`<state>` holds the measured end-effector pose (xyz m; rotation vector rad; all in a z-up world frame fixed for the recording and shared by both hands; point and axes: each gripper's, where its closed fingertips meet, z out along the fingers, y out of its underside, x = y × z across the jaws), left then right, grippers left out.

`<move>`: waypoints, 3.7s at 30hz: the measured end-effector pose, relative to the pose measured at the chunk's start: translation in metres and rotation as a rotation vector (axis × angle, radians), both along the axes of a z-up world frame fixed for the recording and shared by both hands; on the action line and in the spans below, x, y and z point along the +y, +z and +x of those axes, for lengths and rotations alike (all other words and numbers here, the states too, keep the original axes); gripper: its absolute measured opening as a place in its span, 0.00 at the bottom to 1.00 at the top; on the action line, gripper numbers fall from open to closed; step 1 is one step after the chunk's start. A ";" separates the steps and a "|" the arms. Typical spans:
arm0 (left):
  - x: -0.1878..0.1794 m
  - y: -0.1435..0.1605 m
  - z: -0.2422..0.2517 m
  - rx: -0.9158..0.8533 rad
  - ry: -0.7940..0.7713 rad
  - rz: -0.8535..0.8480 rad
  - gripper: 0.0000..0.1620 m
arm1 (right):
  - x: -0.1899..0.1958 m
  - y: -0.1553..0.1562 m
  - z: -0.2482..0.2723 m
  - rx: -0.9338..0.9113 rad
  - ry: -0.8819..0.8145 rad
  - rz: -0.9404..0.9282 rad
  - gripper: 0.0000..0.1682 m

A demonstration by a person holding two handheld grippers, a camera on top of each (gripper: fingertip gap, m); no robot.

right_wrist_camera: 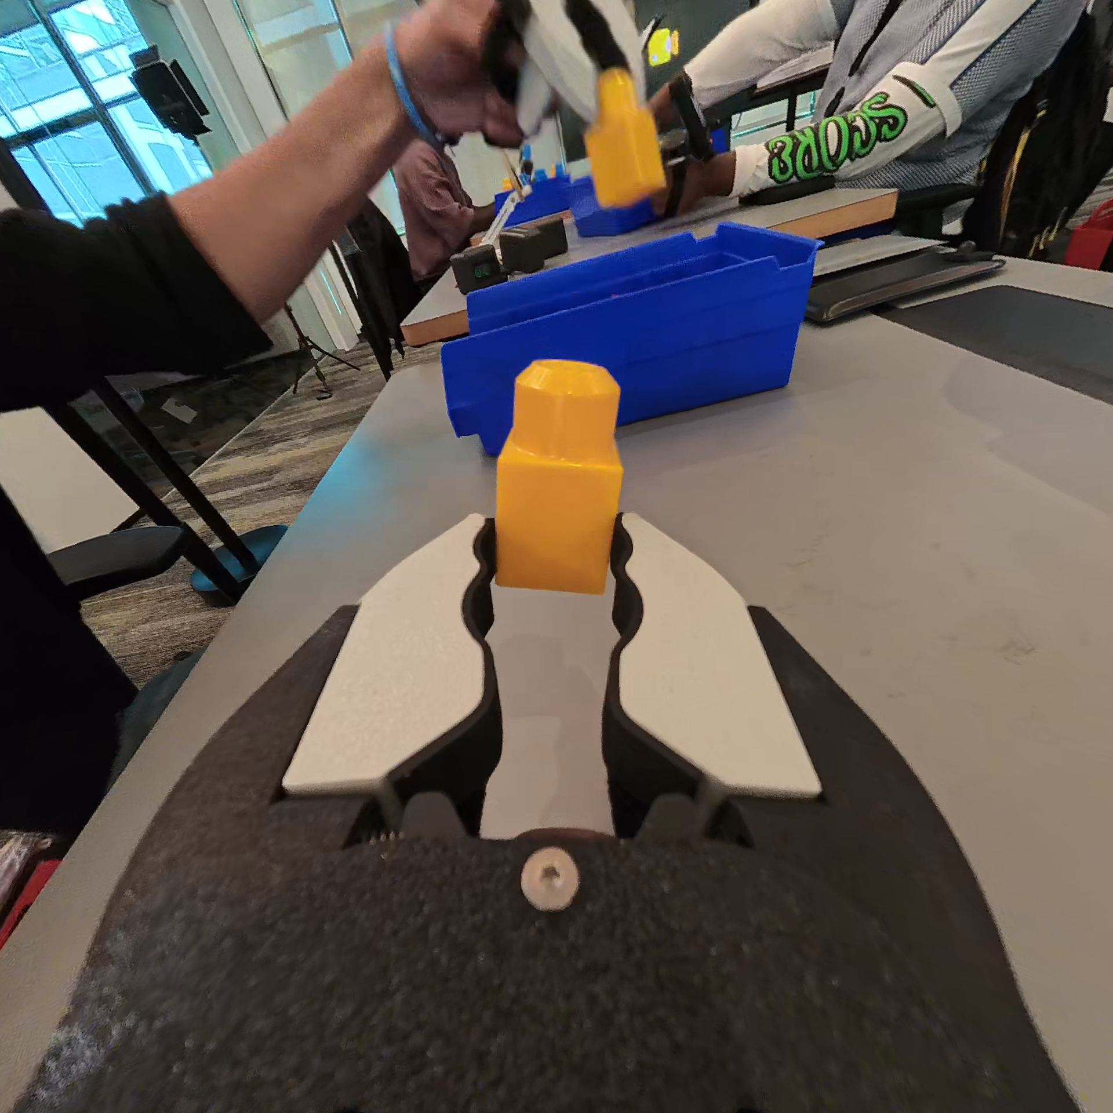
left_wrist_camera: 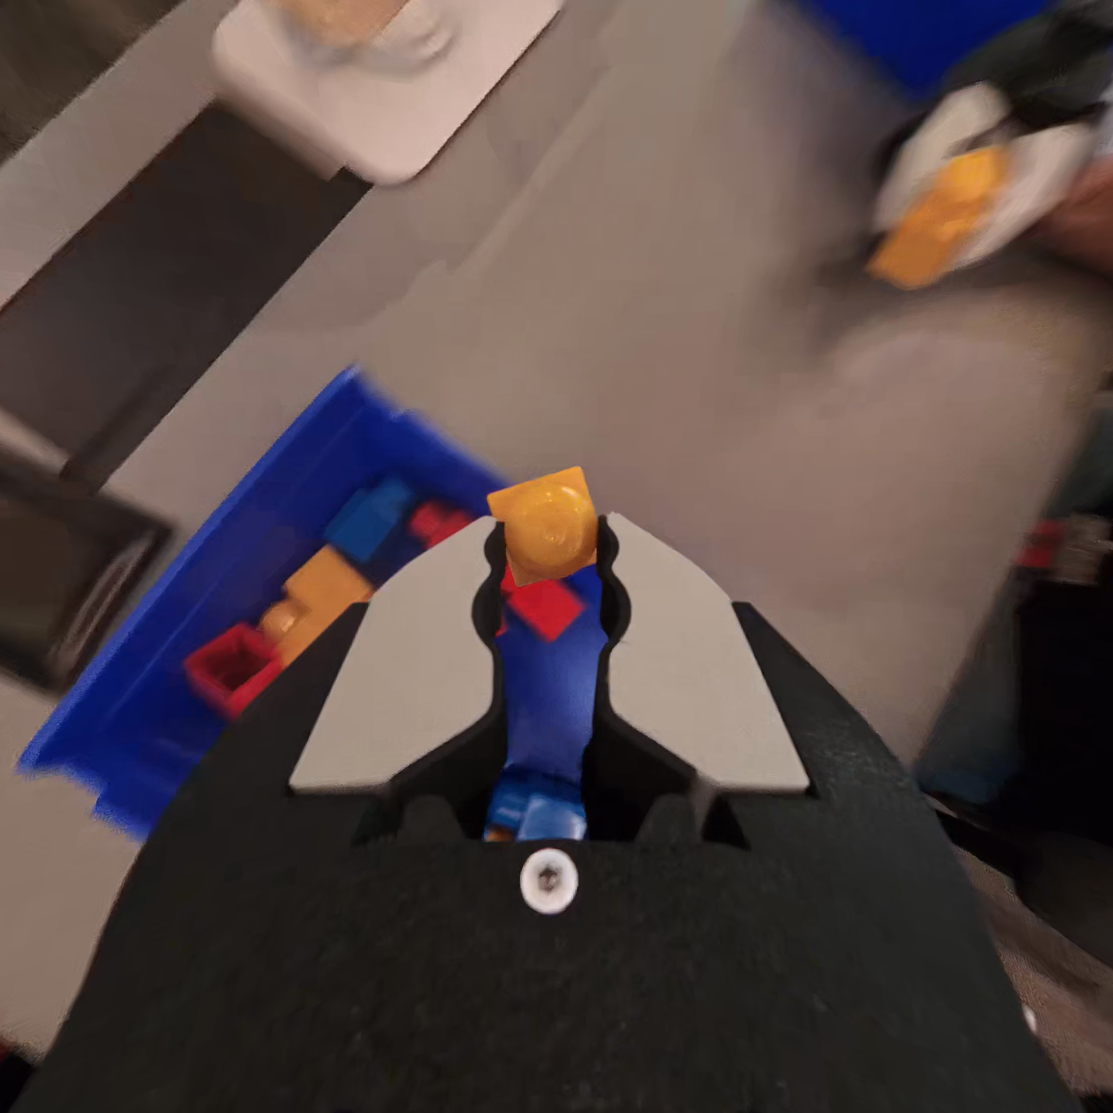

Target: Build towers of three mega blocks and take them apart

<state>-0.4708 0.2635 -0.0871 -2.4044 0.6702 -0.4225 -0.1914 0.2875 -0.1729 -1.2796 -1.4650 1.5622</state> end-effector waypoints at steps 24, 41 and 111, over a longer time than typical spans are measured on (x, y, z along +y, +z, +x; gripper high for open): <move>0.011 0.013 0.281 0.023 -0.770 -0.164 0.18 | -0.028 0.032 0.004 0.057 0.154 0.002 0.21; 0.043 0.051 0.329 -0.352 -0.743 0.090 0.18 | -0.007 0.072 0.024 0.280 0.124 -0.182 0.21; 0.069 0.017 0.312 -0.803 -0.379 0.334 0.22 | 0.025 0.067 0.025 0.332 0.026 -0.359 0.21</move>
